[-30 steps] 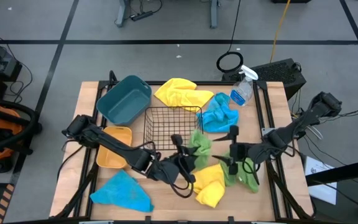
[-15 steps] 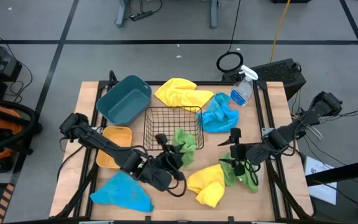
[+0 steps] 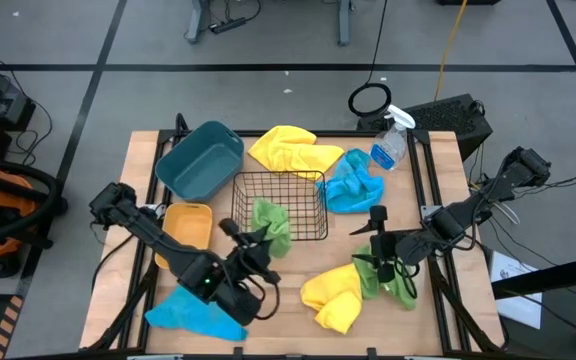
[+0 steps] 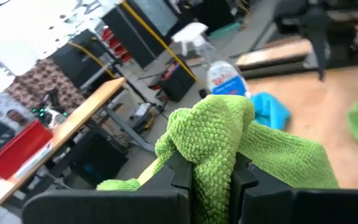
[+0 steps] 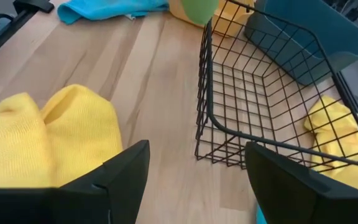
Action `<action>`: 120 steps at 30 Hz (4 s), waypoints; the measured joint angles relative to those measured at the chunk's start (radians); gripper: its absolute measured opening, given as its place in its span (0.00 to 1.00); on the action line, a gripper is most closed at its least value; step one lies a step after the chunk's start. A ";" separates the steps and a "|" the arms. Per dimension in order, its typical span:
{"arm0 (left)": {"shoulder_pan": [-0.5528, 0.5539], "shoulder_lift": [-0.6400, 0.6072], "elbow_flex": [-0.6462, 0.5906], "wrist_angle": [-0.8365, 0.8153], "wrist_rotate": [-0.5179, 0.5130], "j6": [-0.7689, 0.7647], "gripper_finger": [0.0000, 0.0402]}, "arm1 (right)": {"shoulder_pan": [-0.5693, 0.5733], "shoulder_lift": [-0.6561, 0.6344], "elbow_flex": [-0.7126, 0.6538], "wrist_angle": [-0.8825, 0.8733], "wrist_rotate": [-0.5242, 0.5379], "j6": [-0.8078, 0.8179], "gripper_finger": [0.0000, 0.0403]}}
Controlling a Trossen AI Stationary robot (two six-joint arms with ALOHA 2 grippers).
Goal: Sort microfiber towel by color & place in baskets
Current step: Put the left green microfiber towel into the black wire basket
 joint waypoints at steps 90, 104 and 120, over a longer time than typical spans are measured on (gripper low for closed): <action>0.363 -0.195 -0.417 0.341 0.611 0.079 0.09 | 0.003 0.001 -0.001 0.060 -0.082 -0.072 0.63; 0.420 -0.195 -0.479 0.429 0.677 0.191 0.09 | 0.002 0.000 -0.001 0.022 -0.081 -0.035 0.63; 0.469 -0.203 -0.541 0.458 0.878 0.113 0.12 | 0.002 0.001 -0.001 0.001 -0.079 -0.007 0.63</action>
